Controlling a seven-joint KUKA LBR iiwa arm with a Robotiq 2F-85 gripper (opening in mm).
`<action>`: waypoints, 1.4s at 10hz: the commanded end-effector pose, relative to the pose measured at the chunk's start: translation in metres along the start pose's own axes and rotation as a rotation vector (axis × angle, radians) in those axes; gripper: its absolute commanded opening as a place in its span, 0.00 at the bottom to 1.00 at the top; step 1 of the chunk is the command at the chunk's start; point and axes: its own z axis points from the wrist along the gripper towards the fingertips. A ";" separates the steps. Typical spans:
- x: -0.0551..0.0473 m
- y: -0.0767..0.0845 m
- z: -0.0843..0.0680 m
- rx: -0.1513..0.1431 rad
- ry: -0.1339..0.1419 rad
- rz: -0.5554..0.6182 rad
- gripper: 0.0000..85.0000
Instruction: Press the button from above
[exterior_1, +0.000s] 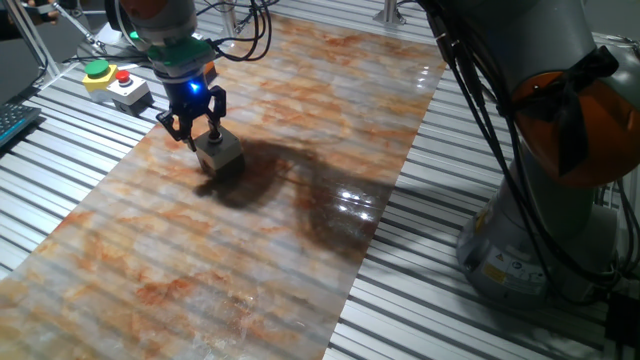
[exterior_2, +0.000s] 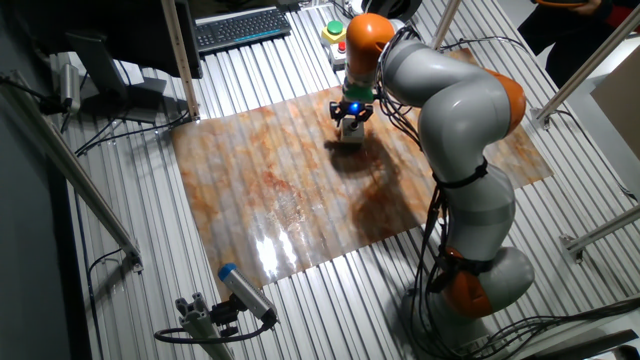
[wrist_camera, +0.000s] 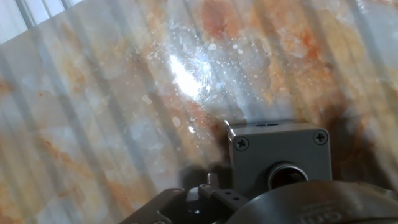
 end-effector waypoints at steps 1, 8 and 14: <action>0.002 0.000 0.003 0.001 0.002 0.000 0.60; 0.004 -0.005 -0.024 0.004 0.023 0.001 0.60; 0.004 -0.005 -0.032 0.012 0.026 -0.001 0.60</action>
